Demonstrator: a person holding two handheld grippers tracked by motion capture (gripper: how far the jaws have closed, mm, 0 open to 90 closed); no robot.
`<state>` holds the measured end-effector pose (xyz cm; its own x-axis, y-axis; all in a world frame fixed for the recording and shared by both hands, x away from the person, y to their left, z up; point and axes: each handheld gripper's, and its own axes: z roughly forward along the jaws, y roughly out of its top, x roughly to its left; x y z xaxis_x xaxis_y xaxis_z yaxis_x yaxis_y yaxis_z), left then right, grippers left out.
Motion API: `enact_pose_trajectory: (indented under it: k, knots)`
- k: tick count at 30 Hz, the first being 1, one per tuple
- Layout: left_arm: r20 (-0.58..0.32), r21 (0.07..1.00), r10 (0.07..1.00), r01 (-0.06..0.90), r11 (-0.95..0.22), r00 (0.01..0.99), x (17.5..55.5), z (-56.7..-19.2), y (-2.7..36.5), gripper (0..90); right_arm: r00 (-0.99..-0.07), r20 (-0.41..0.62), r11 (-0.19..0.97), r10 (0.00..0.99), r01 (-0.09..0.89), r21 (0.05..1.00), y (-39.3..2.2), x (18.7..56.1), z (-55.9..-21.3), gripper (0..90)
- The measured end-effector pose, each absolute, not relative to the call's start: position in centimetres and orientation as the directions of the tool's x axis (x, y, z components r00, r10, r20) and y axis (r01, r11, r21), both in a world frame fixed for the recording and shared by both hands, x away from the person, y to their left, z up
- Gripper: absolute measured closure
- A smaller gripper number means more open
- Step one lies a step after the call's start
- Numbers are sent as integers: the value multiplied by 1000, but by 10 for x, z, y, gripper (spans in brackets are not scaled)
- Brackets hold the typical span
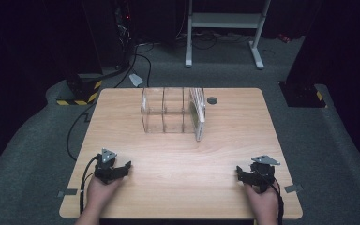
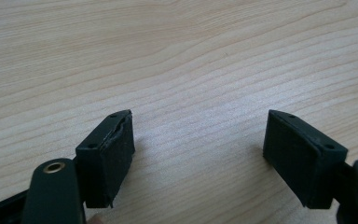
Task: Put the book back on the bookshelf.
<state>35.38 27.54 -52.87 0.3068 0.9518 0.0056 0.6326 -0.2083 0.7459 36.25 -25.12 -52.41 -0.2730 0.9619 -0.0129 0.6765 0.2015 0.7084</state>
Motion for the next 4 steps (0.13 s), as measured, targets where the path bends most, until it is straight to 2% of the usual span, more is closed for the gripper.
enact_pose_trajectory:
  k: [4]
  knots:
    - [5, 746, 952, 633, -208, 307, 354, -529, 275, 246, -271, -12, 200, 962, 677, 708, -251, 363, -524, 138]
